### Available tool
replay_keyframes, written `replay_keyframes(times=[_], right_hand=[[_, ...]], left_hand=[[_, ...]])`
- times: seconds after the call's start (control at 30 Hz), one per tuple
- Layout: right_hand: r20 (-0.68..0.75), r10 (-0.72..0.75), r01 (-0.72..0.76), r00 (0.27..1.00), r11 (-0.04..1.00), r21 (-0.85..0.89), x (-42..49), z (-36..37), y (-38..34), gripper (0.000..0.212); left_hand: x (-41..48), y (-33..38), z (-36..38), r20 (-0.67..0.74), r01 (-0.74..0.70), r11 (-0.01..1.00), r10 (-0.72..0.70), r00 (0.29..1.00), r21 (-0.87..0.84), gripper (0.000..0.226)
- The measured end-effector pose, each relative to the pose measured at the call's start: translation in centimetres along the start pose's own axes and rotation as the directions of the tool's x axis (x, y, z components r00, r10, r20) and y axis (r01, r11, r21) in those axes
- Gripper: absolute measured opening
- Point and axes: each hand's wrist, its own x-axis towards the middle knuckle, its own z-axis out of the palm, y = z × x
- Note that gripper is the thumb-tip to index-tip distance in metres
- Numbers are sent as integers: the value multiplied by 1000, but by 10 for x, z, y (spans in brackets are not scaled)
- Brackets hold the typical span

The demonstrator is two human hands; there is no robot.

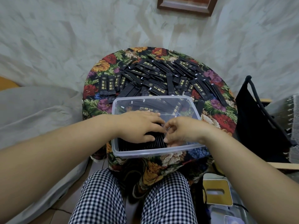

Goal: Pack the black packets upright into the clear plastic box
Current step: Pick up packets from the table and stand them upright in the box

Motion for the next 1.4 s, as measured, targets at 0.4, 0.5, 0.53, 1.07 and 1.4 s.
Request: replay_keyframes(times=[0.4,0.5,0.53,1.07,1.4], right_hand=[[17,-11,12,1000,998,-62,-4,-2,-3,16],[-73,-21,3,997,971,-239,-9,-8,-7,40],[-110,-44,13,993,965,-263,-13,-11,-9,44],[-854,8,104,520,992,72,35,-132,90,35],[-723,36,-137,690,987,-81,114,-168,96,106]], left_hand=[[15,-5,-1,-29,14,997,-16,999,-71,36],[15,-6,-1,-26,7,996,-9,1000,-93,34],[15,-6,-1,-23,8,996,-10,1000,-93,34],[17,-12,6,-27,-13,992,10,1000,-128,28],[12,-13,11,-62,-4,990,-4,998,-139,60]])
